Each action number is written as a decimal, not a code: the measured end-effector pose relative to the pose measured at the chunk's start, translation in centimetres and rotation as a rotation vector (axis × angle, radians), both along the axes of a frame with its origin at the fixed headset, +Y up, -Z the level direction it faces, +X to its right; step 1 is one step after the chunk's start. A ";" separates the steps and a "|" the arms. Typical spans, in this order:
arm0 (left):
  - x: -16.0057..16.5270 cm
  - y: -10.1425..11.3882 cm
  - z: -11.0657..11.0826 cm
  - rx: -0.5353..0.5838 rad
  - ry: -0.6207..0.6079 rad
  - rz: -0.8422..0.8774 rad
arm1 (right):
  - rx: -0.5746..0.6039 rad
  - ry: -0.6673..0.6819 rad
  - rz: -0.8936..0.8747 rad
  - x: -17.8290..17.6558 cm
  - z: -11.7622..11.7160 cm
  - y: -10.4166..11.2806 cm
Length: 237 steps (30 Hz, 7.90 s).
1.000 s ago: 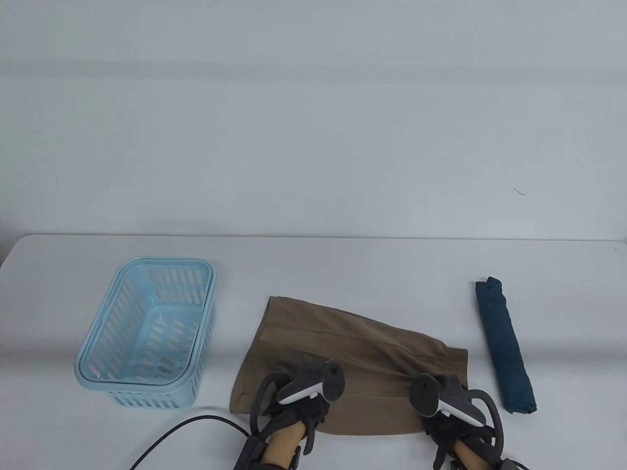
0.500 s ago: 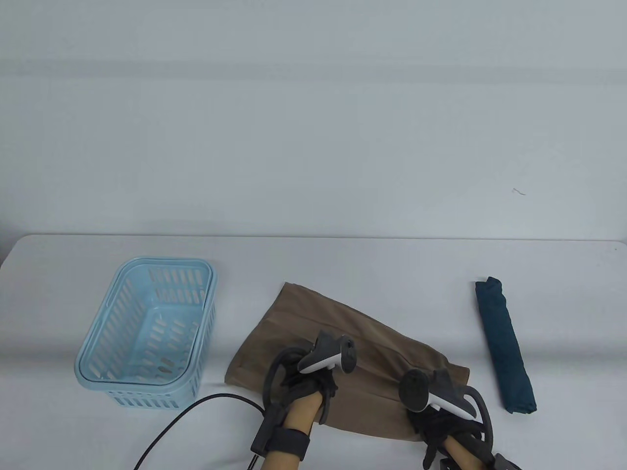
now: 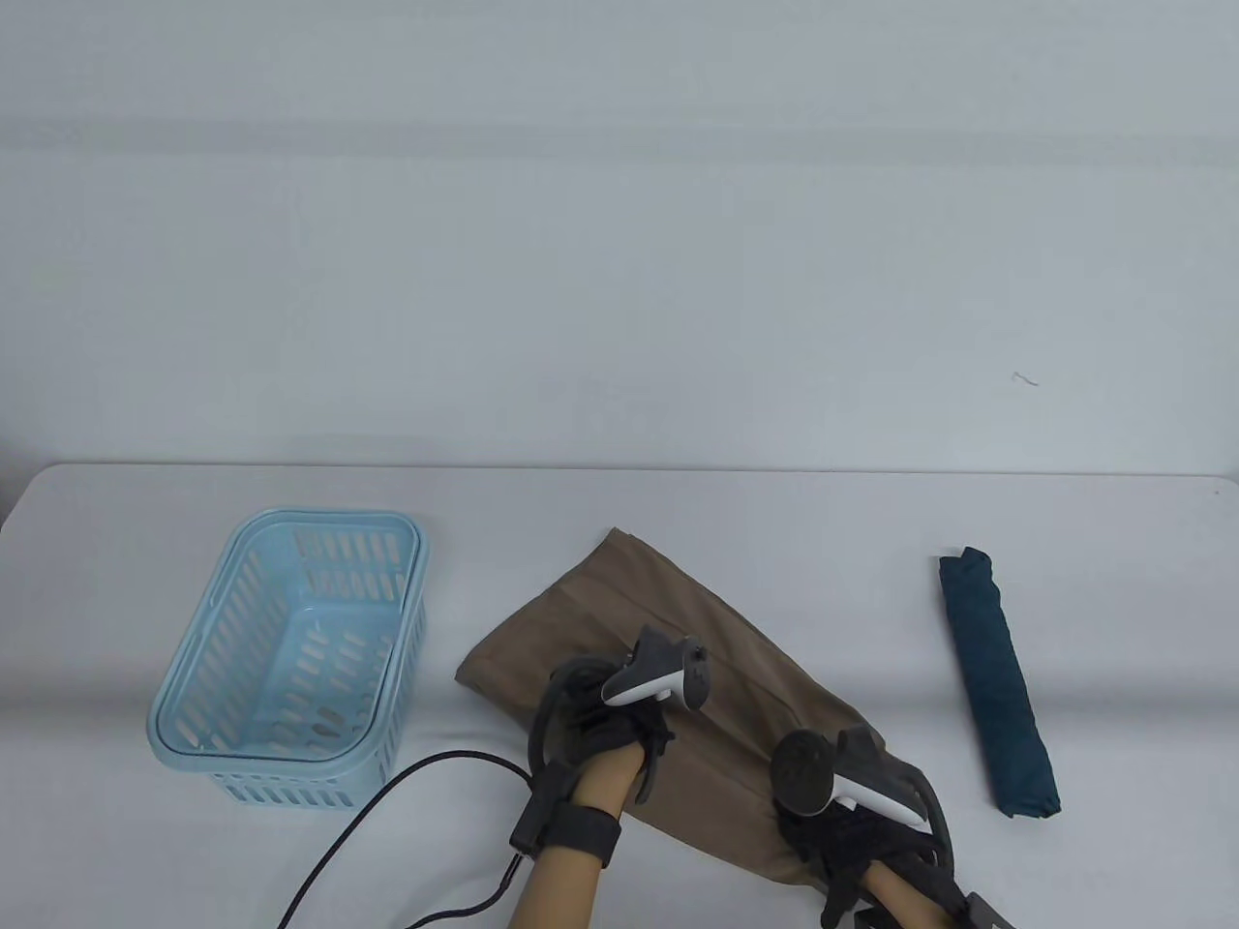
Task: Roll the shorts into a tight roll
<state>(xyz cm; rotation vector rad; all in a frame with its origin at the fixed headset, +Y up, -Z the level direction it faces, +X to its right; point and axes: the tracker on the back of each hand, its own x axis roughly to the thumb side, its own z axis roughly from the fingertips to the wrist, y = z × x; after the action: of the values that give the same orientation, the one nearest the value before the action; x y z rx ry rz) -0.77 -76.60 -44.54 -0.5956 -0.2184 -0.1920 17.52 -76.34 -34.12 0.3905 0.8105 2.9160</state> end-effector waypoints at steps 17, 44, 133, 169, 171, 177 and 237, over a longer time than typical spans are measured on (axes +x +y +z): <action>0.1 -0.3 -3.7 -0.012 0.008 -0.093 | -0.119 0.072 -0.249 -2.8 -1.0 -0.7; -0.4 -1.5 -8.7 0.024 0.073 -0.032 | -0.290 -0.007 -0.558 -6.1 -4.2 -2.8; -0.9 -0.4 14.5 0.272 -0.535 0.247 | 0.376 0.094 -0.109 -1.4 3.0 -0.5; -1.1 2.4 15.1 0.363 -0.544 0.285 | 0.250 -0.083 -0.204 -0.7 2.3 -1.0; -1.0 2.0 15.0 0.329 -0.539 0.250 | 0.318 -0.070 -0.207 -0.6 2.7 -0.5; -0.9 0.3 14.8 0.294 -0.530 0.160 | 0.371 0.122 -0.162 -1.1 3.7 0.3; -2.5 0.2 13.3 0.299 -0.437 0.237 | 0.326 0.141 -0.136 -2.1 2.8 -1.0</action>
<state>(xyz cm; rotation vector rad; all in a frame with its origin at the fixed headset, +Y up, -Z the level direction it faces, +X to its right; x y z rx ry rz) -3.32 -76.36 -31.27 -0.2201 -0.6673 -0.1197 15.42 -77.35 -31.33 0.6555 0.3029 2.9151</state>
